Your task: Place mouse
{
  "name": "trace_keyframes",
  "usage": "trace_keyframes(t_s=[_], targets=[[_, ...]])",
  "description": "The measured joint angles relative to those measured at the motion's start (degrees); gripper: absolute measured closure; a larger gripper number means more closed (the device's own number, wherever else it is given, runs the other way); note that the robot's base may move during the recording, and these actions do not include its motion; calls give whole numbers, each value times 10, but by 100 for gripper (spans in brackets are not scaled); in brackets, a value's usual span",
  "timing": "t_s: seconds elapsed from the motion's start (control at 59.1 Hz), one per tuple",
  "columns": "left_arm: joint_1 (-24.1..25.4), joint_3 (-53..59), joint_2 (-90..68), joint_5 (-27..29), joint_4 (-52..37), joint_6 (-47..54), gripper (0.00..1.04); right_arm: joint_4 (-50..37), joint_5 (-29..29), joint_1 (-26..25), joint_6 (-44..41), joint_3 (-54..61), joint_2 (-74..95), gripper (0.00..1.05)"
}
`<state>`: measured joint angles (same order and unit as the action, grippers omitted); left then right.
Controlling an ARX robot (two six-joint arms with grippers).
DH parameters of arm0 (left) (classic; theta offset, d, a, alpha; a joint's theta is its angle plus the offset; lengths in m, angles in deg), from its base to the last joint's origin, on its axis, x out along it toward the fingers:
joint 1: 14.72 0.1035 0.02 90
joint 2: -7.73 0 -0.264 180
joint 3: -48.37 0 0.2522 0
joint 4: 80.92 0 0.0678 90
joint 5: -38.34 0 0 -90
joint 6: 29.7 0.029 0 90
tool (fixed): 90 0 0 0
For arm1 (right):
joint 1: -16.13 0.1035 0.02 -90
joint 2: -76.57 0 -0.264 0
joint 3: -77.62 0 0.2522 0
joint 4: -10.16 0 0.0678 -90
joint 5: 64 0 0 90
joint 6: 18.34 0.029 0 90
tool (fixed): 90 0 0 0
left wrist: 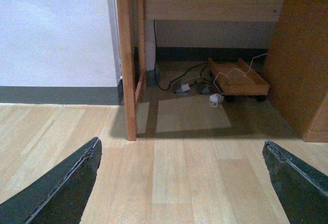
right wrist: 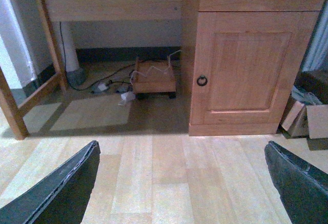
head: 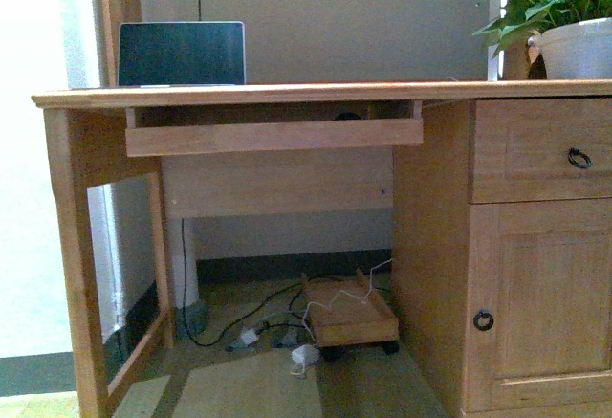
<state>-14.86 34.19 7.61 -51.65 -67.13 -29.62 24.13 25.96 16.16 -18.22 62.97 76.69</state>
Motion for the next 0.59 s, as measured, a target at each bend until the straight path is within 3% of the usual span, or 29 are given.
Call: trace_keyframes(t_s=[0.593], targets=[[0,0,0,0,0,0,8,0,0,0,0,0,0,7]])
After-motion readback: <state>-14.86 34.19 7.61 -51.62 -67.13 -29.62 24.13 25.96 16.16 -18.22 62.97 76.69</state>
